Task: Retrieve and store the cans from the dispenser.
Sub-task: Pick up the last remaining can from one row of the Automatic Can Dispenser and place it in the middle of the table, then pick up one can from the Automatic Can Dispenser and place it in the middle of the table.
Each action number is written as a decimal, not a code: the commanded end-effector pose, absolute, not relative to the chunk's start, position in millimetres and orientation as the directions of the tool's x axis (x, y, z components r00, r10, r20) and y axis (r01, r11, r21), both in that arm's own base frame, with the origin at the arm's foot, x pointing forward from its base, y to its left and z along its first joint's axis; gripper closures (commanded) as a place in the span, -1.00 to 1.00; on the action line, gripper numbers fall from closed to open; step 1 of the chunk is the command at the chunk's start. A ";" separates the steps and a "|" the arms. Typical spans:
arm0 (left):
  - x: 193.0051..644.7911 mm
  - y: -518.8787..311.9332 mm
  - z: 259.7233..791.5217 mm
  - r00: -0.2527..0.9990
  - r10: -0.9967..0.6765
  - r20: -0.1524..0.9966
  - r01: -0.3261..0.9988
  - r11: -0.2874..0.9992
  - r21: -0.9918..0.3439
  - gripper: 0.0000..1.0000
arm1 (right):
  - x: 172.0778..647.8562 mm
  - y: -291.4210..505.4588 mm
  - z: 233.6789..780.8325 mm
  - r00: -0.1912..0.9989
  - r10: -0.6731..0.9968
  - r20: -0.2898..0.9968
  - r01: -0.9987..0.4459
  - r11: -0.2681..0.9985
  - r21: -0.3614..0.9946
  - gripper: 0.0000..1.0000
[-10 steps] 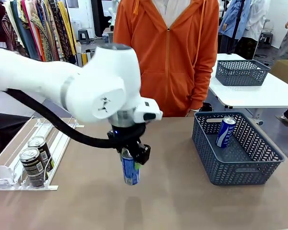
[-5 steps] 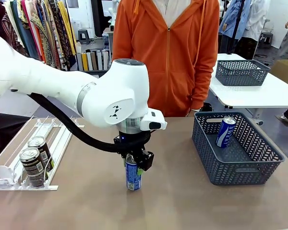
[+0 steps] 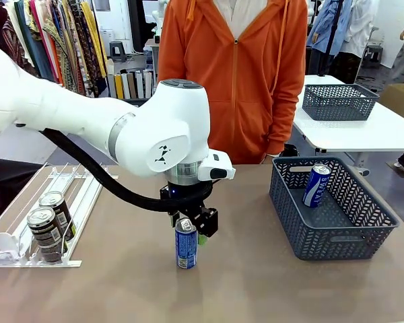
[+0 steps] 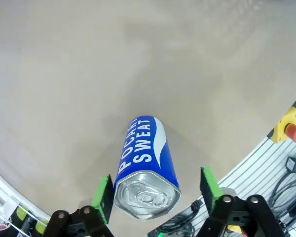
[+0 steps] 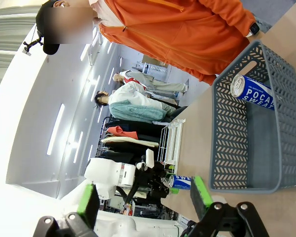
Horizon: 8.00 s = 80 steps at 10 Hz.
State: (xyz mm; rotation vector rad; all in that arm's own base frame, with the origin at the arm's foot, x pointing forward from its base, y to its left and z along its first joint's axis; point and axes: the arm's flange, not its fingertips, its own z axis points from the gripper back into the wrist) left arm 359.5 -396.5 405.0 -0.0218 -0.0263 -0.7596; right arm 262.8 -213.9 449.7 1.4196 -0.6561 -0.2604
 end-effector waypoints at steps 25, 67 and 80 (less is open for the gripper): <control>328.5 205.2 476.2 0.934 0.358 0.005 -0.129 0.350 -0.928 -1.00 | 265.0 -213.4 454.4 0.791 -0.552 0.265 -0.222 0.145 0.964 -1.00; 376.0 -55.2 411.7 0.995 0.042 0.093 -0.038 0.998 -0.048 1.00 | 265.0 -213.4 454.4 0.791 -0.552 0.265 -0.222 0.145 0.964 -1.00; 258.6 15.4 616.4 0.872 0.140 0.468 0.003 0.957 -0.291 1.00 | 265.0 -213.4 454.4 0.791 -0.552 0.265 -0.222 0.145 0.964 -1.00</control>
